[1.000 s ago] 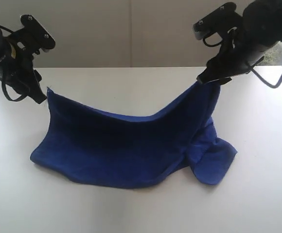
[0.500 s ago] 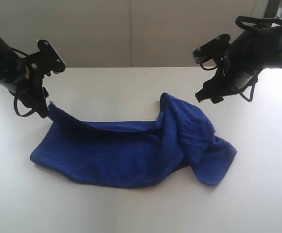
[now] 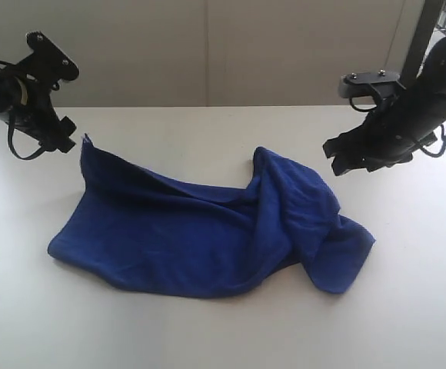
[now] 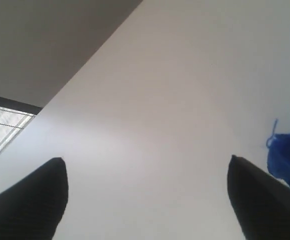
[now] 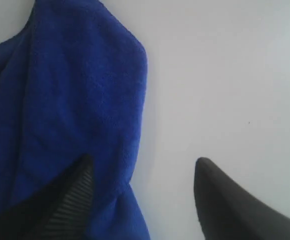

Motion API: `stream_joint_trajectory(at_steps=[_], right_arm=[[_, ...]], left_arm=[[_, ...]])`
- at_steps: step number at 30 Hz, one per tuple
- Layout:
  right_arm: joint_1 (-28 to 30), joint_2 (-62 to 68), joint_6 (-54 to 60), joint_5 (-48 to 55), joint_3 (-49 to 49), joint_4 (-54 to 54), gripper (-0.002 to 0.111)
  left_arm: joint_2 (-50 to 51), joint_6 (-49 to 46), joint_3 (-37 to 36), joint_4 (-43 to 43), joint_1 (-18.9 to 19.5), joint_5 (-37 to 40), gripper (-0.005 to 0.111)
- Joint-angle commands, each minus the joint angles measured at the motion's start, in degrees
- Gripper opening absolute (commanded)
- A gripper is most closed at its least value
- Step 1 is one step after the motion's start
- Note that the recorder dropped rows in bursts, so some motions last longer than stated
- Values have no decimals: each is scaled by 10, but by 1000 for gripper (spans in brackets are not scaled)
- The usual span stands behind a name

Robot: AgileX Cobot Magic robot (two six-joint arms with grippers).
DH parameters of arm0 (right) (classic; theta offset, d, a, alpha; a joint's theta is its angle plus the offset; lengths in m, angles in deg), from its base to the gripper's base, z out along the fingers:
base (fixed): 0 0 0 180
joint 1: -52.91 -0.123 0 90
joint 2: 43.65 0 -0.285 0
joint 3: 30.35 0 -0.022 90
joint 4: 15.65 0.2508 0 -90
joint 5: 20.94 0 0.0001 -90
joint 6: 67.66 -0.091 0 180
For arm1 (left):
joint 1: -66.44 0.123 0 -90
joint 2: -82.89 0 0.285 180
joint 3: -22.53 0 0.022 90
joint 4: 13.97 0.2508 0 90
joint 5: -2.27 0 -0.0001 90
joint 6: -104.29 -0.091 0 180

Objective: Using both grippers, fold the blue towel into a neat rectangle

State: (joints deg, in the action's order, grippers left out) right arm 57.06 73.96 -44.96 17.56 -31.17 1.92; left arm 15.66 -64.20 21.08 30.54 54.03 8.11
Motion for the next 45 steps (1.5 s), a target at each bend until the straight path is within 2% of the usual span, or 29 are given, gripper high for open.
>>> stream_joint_trajectory(at_steps=[1,7,12,15,17,20,26,29,31,37,45], right_arm=[[34,-2,44,45,0,46,55],[56,0,76,80,0,81,55],[56,3,92,91,0,112,55],[56,15,116,116,0,136,55],[56,25,120,125,0,145,55],[56,42,122,134,0,156,55],[56,49,151,155,1,203,55],[56,48,160,170,1,207,55],[56,48,161,182,1,207,55],[56,48,161,186,1,207,55],[56,48,161,186,2,207,55]], left_arm=[[-15,11,16,-23,2,18,88],[-43,38,33,-25,2,-13,88],[-43,38,49,-22,2,5,88],[-43,52,49,-57,-1,52,87],[-43,56,49,-125,-10,99,83],[-43,25,49,-227,-32,166,65],[-26,-192,49,-445,-81,284,1],[6,-273,49,-522,-90,331,1],[31,-287,49,-547,-90,356,0],[83,-316,47,-560,-90,418,0],[87,-329,-25,-538,-90,403,0]])
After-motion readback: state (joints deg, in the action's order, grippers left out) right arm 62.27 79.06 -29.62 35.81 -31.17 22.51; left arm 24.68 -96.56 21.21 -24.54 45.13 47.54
